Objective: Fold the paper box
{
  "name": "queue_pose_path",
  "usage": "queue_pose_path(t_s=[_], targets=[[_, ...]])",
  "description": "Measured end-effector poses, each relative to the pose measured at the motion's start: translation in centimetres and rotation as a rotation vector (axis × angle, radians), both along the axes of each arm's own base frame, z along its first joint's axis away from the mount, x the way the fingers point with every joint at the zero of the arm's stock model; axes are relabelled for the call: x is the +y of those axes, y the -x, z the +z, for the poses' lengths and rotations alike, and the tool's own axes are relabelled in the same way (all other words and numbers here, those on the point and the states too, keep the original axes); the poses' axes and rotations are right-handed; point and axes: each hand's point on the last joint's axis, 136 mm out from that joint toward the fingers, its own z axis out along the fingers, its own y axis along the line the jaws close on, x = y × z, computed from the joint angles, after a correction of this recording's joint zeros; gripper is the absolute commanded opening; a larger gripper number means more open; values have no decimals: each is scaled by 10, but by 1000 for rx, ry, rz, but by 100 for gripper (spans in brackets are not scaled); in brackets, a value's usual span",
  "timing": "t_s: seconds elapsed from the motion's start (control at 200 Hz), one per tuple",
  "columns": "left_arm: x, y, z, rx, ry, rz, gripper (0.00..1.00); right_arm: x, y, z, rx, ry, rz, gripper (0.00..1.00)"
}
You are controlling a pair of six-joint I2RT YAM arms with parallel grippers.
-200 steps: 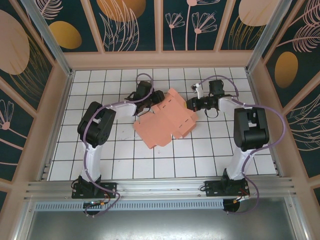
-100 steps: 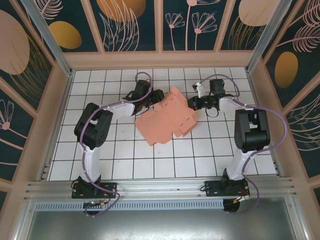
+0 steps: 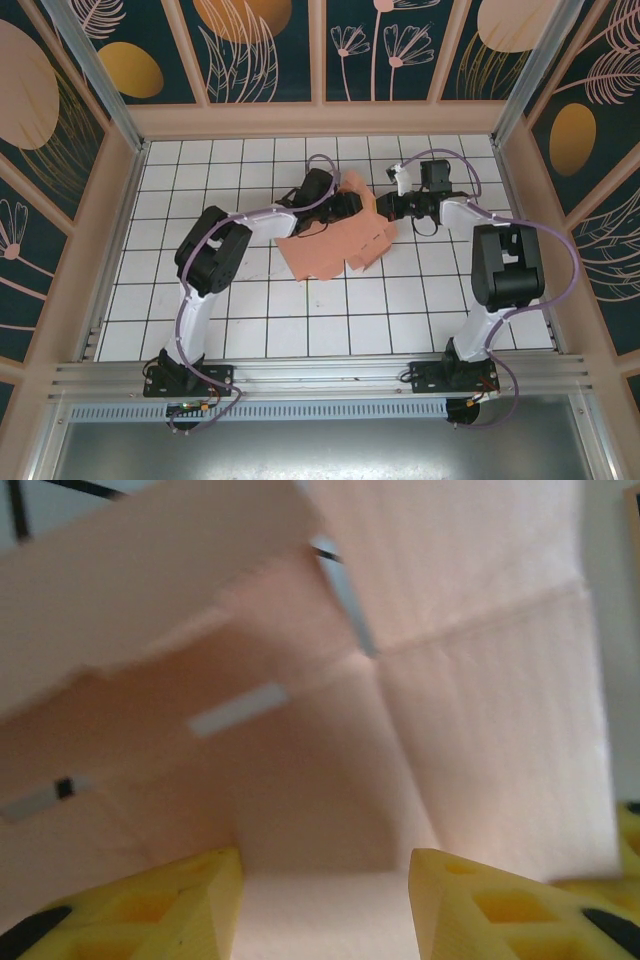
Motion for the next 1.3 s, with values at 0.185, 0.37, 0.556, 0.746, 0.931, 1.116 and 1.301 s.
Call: queue_pose_path(t_s=[0.185, 0.37, 0.556, 0.746, 0.931, 1.116, 1.301], targets=[[32, -28, 0, 7, -3, 95, 48, -1, 1, 2, -17, 8, 2, 0], [59, -52, 5, 0, -7, 162, 50, 6, 4, 4, -48, 29, 32, 0], [55, -60, 21, -42, 11, 154, 50, 11, 8, 3, -57, 51, 50, 0], [49, -59, 26, -45, 37, 141, 50, 11, 12, -1, -44, 67, 60, 0], [47, -63, 35, -55, 82, 154, 51, 13, 15, -3, -32, 70, 67, 0], [44, -66, 46, -61, 142, 126, 54, 14, 16, -3, -32, 70, 70, 0], [20, -73, 56, -87, 182, -16, 56, 15, 16, -3, -32, 70, 72, 0]])
